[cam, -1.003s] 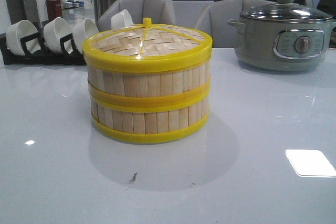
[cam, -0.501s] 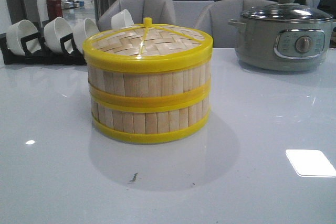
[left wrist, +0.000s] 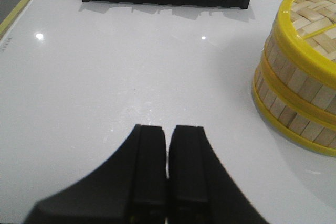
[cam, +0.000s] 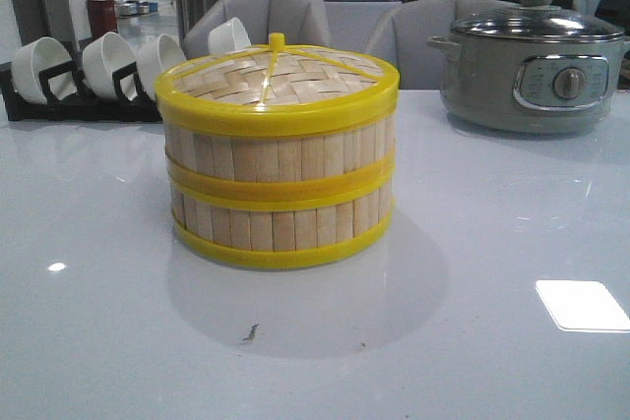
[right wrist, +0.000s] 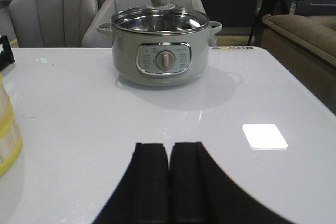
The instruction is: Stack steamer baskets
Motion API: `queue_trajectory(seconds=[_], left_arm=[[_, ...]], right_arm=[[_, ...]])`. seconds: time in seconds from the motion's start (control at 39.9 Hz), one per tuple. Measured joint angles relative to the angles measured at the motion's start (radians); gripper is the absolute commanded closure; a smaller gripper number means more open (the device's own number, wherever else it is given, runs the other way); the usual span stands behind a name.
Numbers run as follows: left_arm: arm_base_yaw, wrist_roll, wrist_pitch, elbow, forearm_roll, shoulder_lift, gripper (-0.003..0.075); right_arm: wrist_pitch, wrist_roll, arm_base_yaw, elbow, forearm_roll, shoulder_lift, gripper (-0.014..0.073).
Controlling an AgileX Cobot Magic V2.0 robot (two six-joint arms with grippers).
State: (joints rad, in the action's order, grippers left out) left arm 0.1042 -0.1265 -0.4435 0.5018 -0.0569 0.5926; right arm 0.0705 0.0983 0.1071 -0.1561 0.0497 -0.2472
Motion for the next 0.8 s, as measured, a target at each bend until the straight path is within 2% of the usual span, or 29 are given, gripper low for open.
queue_trajectory(seconds=[0.53,0.68,0.8], left_arm=[[0.0,0.0,0.014,-0.002,-0.046,-0.055,0.0637],[0.0,0.0,0.153,-0.069,-0.049,-0.174,0.0635],[0.0,0.0,0.297,-0.209,-0.049,-0.324,0.0635]], right_arm=[[0.002,0.0,0.0,0.0,0.0,0.0,0.0539],[0.002,0.0,0.0,0.0,0.0,0.0,0.0539],[0.004,0.0,0.0,0.0,0.0,0.0,0.0539]])
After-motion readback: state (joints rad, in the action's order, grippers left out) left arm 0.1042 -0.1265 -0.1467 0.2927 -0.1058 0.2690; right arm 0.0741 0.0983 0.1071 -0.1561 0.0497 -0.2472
